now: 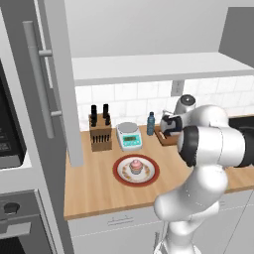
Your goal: From the different types of pastries on the counter, select a croissant and place it on the cutting board. Then retrieve a jar of jam from the cabinet and place it alongside the croissant on the cutting board.
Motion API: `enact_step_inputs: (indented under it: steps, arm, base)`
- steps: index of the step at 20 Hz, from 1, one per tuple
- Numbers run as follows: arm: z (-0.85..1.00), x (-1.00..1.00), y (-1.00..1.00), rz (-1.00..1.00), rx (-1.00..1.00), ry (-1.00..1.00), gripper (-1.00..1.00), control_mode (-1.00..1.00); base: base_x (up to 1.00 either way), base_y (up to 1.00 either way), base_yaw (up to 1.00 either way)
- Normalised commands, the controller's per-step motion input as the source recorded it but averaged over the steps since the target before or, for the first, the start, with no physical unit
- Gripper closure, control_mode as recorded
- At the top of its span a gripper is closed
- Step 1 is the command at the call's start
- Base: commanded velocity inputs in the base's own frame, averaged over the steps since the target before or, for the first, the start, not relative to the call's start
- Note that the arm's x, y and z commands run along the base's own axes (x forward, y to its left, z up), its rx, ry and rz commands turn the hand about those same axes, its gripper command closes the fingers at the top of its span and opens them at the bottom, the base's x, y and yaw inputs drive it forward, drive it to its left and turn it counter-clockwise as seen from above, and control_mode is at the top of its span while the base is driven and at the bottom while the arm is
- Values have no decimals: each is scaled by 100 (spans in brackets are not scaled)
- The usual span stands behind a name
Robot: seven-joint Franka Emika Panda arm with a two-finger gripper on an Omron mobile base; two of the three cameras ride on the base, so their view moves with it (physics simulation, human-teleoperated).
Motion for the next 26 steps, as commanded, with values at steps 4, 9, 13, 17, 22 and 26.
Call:
enact_step_inputs:
  steps: [4,9,13,17,22,26]
  arm:
    - [-14,34,0,0,0,0,100,-100]
    - [-32,20,0,0,-1,-4,100,-100]
    - [-17,3,0,0,0,0,100,-100]
    - [-50,28,0,4,0,0,100,-100]
    - [-49,30,0,2,0,0,-100,-100]
    - [-26,31,-1,1,0,0,-100,-100]
  base:
    - [0,0,0]
    - [0,0,0]
    - [0,0,0]
    - [0,0,0]
    - [0,0,0]
    - [0,0,0]
